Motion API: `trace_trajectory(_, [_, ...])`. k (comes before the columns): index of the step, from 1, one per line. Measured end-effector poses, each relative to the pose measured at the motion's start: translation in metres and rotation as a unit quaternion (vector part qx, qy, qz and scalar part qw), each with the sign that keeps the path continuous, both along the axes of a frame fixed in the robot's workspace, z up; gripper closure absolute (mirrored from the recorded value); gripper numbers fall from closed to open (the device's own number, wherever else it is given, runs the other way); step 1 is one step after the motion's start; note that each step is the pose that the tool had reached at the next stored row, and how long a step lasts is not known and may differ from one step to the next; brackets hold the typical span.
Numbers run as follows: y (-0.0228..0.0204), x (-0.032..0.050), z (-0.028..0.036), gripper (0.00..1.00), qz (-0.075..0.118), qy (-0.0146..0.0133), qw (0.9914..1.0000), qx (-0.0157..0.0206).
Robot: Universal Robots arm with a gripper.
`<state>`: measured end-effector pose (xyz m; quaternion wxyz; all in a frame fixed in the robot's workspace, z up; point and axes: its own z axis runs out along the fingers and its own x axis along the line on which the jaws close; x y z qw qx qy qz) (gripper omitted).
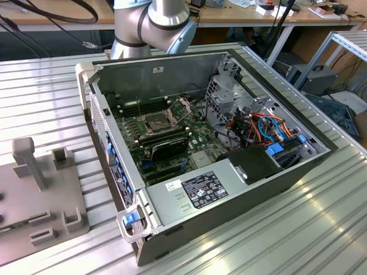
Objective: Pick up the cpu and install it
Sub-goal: 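Pick up the cpu and move it towards the insertion slot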
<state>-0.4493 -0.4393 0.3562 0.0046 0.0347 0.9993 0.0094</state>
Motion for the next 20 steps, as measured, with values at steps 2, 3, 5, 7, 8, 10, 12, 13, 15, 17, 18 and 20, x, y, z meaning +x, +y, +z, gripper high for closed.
trace_trajectory(2, [0.0, 0.0, 0.0059, 0.45, 0.0, -0.0001, 1.0, 0.0])
trace_trajectory(3, [0.0, 0.0, 0.0079, 0.45, 0.0, -0.0002, 1.0, 0.0])
trace_trajectory(5, [0.0, 0.0, 0.0115, 0.45, 0.0, -0.0002, 1.0, 0.0])
trace_trajectory(7, [0.0, 0.0, 0.0131, 0.45, 0.0, -0.0003, 1.0, 0.0001])
trace_trajectory(8, [0.0, 0.0, 0.0131, 0.45, 0.0, -0.0003, 1.0, 0.0001])
trace_trajectory(10, [0.0, 0.0, 0.0132, 0.45, 0.0, -0.0002, 1.0, 0.0])
trace_trajectory(12, [0.0, 0.0, 0.0133, 0.45, 0.003, -0.0002, 0.99999, 0.0])
trace_trajectory(13, [0.0001, 0.0001, 0.0133, 0.45, 0.009, -0.0002, 0.99996, 0.0])
trace_trajectory(15, [0.0, 0.0002, 0.0132, 0.45, 0.011, -0.0002, 0.99994, 0.0])
trace_trajectory(17, [0.0, 0.0002, 0.0132, 0.45, 0.011, -0.0002, 0.99994, 0.0])
trace_trajectory(18, [0.0, 0.0002, 0.0134, 0.45, 0.011, -0.0002, 0.99994, 0.0])
trace_trajectory(20, [0.0, 0.0002, 0.0153, 0.45, 0.011, -0.0001, 0.99994, 0.0])
